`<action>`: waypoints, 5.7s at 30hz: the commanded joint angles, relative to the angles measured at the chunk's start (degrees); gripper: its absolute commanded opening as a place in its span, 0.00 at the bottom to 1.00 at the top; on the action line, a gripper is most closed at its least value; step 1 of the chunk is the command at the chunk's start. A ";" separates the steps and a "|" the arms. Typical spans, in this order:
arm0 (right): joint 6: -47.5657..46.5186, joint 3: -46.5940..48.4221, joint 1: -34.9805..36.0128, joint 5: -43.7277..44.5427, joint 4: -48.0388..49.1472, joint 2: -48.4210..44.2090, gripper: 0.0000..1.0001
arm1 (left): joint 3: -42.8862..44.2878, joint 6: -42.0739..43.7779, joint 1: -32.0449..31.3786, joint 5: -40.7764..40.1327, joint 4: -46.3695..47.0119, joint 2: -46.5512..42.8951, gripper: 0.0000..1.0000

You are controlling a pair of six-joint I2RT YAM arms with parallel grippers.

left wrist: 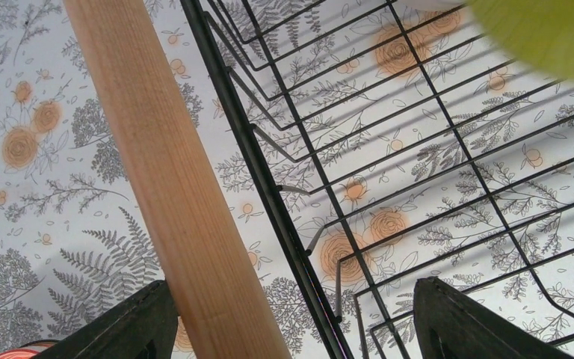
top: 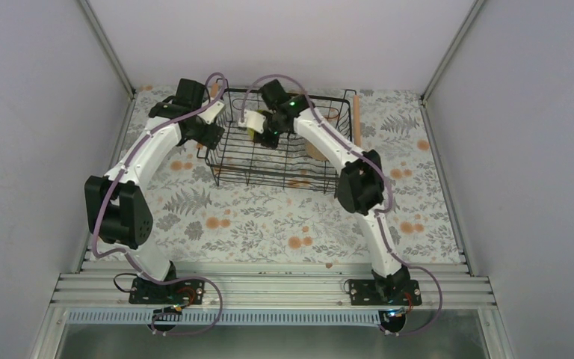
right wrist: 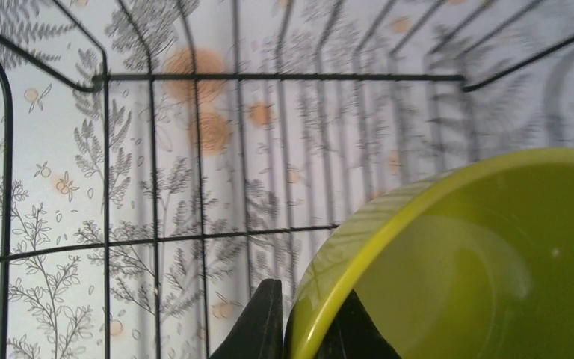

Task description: Unload the bowls from the dish rack

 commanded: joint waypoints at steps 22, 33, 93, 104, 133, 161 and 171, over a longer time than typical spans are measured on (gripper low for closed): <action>14.21 -22.15 -28.57 13.95 9.12 -35.97 0.03 | 0.88 0.23 0.25 0.25 0.15 -0.80 0.78; 15.16 -46.81 -40.06 7.69 13.80 -43.31 0.04 | 1.26 0.11 0.24 0.60 -0.37 -0.75 0.78; 30.98 -26.89 -40.03 -12.02 -7.21 -30.79 0.49 | -0.06 3.79 0.29 1.44 -0.43 -2.41 0.78; 28.14 -27.05 -37.77 -19.32 -12.60 -27.99 0.46 | -2.00 4.49 0.35 2.13 -1.11 -3.72 0.78; 17.13 -0.77 -36.96 -5.52 -17.19 -9.68 0.06 | 20.95 6.36 0.28 8.38 -15.38 -6.62 0.79; -6.56 -19.49 -27.98 13.03 -9.99 -18.36 0.04 | 15.52 5.59 0.28 9.55 -10.34 -5.56 0.79; -8.38 -17.18 -28.04 11.94 -13.03 -16.32 0.04 | 15.48 4.64 0.23 10.41 -10.31 -5.57 0.79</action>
